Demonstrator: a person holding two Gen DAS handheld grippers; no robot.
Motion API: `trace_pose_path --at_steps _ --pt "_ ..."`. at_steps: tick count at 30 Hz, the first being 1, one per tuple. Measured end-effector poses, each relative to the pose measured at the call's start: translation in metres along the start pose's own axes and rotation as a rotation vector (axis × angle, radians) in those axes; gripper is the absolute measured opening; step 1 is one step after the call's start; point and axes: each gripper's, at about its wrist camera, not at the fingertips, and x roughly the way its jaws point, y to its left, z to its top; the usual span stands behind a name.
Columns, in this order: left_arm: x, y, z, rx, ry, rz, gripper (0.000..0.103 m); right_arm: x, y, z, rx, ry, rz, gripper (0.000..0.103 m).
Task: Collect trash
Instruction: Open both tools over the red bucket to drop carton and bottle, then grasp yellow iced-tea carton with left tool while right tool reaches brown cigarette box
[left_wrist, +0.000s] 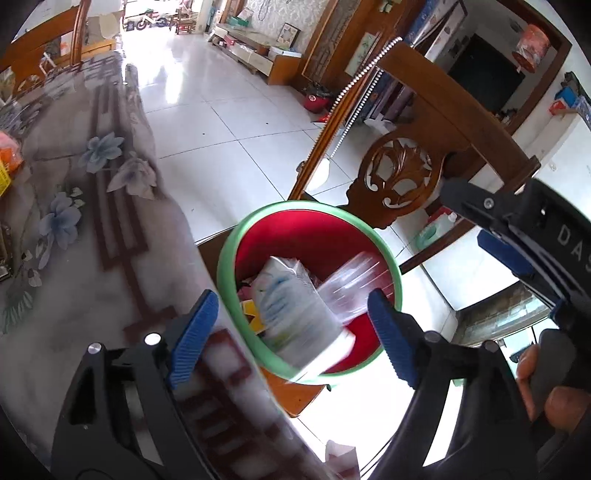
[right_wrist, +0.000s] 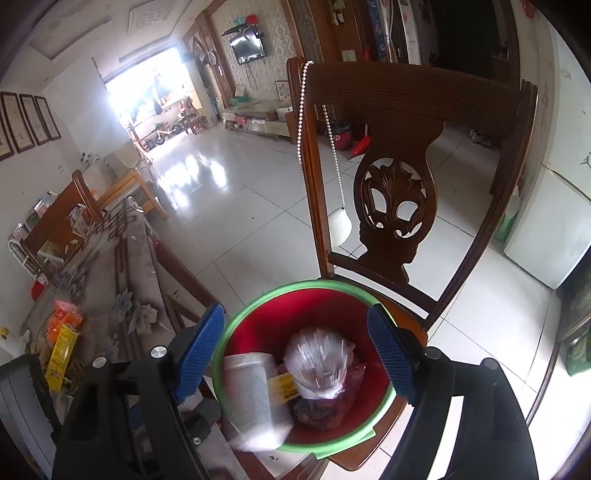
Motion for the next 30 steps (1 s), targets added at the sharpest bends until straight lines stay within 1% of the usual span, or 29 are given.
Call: trace_pose_path --at_steps 3,4,5,7,8,10,13,14,16,17,18,19,22,24,27,28,30 --pt "-0.014 0.012 0.002 0.021 -0.026 0.027 0.081 0.002 0.003 0.0 -0.001 0.013 0.02 0.078" --pt "-0.02 0.018 0.002 0.041 -0.04 0.048 0.084 0.002 0.005 0.0 -0.003 0.016 0.027 0.078" --pt "-0.031 0.027 0.005 0.076 -0.063 0.094 0.087 0.002 0.007 0.0 -0.003 0.019 0.037 0.078" --pt "-0.046 0.044 0.008 0.133 -0.095 0.186 0.089 0.002 0.012 -0.001 0.001 0.026 0.059 0.08" --pt "-0.056 0.058 0.01 0.163 -0.112 0.256 0.09 0.001 0.016 -0.002 0.001 0.032 0.08 0.081" --pt "-0.074 0.092 0.016 0.182 -0.133 0.386 0.09 0.001 0.027 -0.003 -0.013 0.039 0.108 0.082" --pt "-0.092 0.14 0.025 0.134 -0.134 0.484 0.09 -0.001 0.051 -0.006 -0.051 0.052 0.165 0.082" --pt "-0.099 0.159 0.029 0.103 -0.133 0.515 0.09 -0.002 0.056 -0.008 -0.055 0.056 0.18 0.082" --pt "-0.106 0.196 0.036 0.05 -0.129 0.572 0.09 -0.002 0.072 -0.011 -0.069 0.074 0.237 0.082" --pt "-0.105 0.21 0.038 0.038 -0.114 0.594 0.09 -0.002 0.078 -0.013 -0.079 0.076 0.249 0.082" --pt "-0.102 0.224 0.039 0.022 -0.082 0.61 0.09 -0.003 0.085 -0.014 -0.096 0.076 0.256 0.082" --pt "-0.099 0.23 0.041 0.011 -0.063 0.609 0.09 -0.004 0.09 -0.015 -0.109 0.075 0.26 0.082" --pt "-0.086 0.248 0.048 -0.025 -0.008 0.531 0.09 -0.004 0.103 -0.018 -0.126 0.078 0.277 0.083" --pt "-0.075 0.262 0.053 -0.085 0.028 0.464 0.09 -0.002 0.107 -0.018 -0.125 0.084 0.284 0.083" --pt "-0.064 0.274 0.06 -0.147 0.042 0.458 0.09 0.0 0.108 -0.017 -0.123 0.081 0.286 0.083" --pt "-0.062 0.276 0.061 -0.153 0.045 0.453 0.09 0.001 0.109 -0.017 -0.125 0.08 0.283 0.083" --pt "-0.06 0.271 0.059 -0.14 0.035 0.453 0.085 0.002 0.108 -0.018 -0.128 0.082 0.278 0.083"
